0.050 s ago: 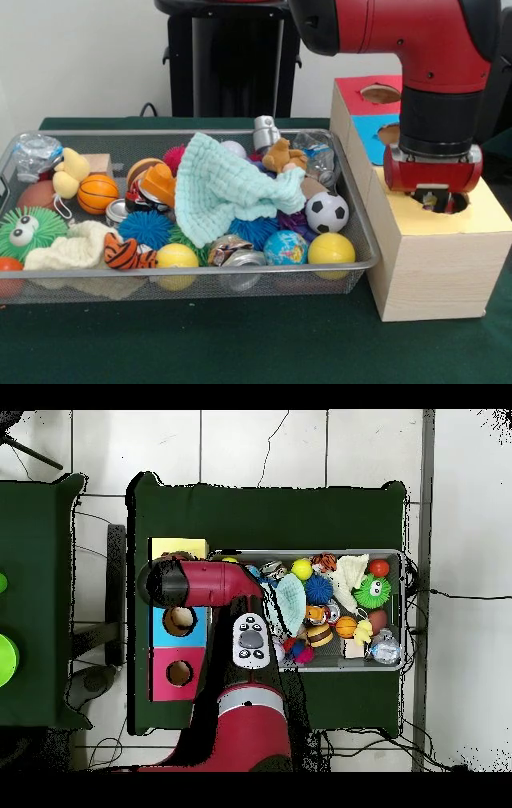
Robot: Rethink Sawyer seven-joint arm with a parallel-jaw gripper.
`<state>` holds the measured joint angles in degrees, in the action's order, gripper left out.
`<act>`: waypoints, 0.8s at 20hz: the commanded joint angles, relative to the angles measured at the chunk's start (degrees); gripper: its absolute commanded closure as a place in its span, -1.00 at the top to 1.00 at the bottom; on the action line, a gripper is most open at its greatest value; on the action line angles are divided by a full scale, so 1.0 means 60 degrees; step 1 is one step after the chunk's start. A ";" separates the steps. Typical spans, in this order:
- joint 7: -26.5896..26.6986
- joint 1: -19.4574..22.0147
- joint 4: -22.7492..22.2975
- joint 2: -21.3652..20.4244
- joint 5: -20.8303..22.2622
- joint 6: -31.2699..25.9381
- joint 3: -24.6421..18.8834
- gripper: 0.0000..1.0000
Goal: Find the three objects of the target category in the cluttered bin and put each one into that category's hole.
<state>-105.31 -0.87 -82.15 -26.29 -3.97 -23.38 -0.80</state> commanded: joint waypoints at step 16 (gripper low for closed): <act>0.0554 0.1021 -0.0638 -0.1597 0.0937 -0.2904 -0.0036 1.00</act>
<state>-105.31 0.70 -83.11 -32.09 -3.82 -34.32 -1.88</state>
